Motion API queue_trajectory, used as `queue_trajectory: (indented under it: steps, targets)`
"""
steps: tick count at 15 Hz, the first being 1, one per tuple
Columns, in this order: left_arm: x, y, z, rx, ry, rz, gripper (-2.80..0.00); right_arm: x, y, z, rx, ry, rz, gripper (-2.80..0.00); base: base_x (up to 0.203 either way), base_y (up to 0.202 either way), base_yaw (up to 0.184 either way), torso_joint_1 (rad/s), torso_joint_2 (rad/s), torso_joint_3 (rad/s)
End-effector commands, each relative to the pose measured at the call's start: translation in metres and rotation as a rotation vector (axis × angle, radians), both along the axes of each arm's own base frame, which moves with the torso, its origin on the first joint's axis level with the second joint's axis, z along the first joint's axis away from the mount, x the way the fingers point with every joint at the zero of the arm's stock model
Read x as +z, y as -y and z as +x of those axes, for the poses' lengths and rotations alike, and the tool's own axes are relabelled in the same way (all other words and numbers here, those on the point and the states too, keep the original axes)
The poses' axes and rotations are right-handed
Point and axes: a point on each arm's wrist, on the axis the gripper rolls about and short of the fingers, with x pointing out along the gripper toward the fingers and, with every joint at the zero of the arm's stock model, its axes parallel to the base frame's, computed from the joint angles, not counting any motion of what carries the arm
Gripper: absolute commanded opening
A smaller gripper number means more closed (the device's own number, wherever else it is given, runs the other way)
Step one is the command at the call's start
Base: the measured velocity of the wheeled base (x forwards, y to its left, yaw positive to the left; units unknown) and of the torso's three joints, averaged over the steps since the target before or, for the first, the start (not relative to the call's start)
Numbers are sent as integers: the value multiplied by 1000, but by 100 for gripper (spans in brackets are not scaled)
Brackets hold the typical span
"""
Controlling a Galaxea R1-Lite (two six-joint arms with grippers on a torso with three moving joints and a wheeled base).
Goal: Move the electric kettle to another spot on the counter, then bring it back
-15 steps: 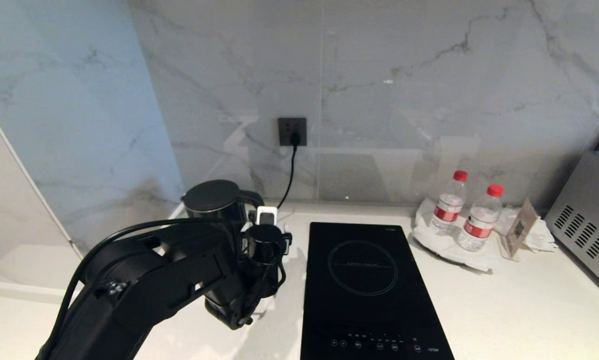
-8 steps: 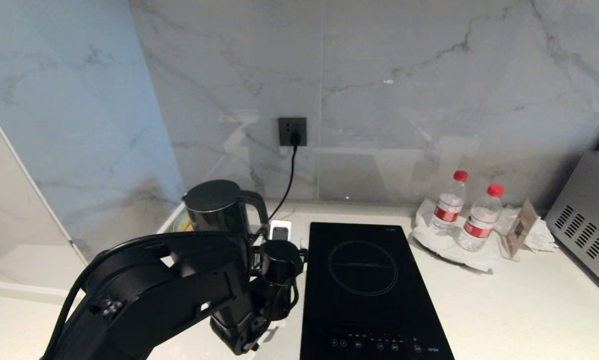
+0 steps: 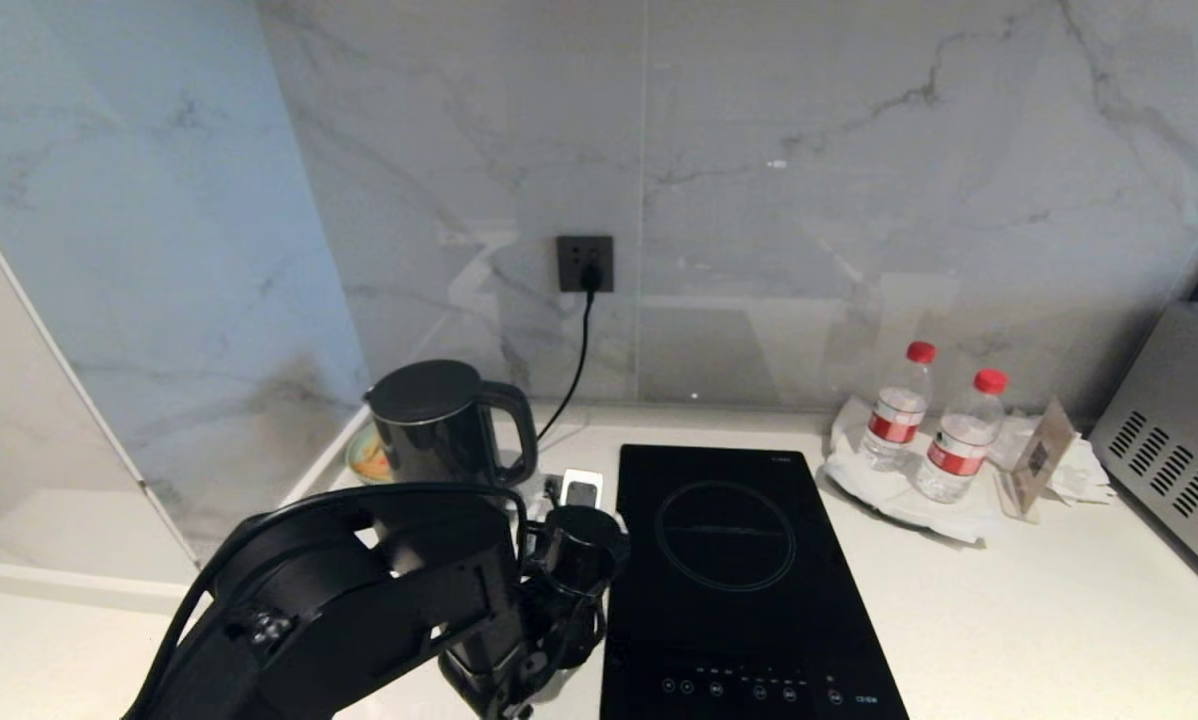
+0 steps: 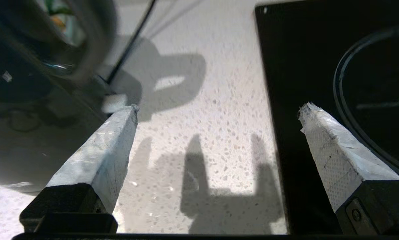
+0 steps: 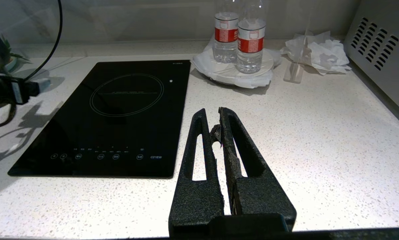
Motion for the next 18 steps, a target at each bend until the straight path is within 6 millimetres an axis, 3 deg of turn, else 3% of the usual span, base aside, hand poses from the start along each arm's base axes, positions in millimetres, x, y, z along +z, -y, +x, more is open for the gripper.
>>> queue_trajectory:
  steps: [1, 6, 13, 18]
  targets:
    - [-10, 6, 7, 3, -30, 27, 0, 0, 0, 0, 0, 0, -1, -280, 0, 0, 0, 0, 0, 0]
    - [-6, 16, 20, -11, -95, 74, 0, 0, 0, 0, 0, 0, 1, -280, 0, 0, 0, 0, 0, 0]
    - [4, 18, -17, -66, -74, 95, 0, 0, 0, 0, 0, 0, -1, -280, 0, 0, 0, 1, 0, -5]
    - [15, 23, -22, -81, -58, 80, 0, 0, 0, 0, 0, 0, 1, -280, 0, 0, 0, 2, 4, -155]
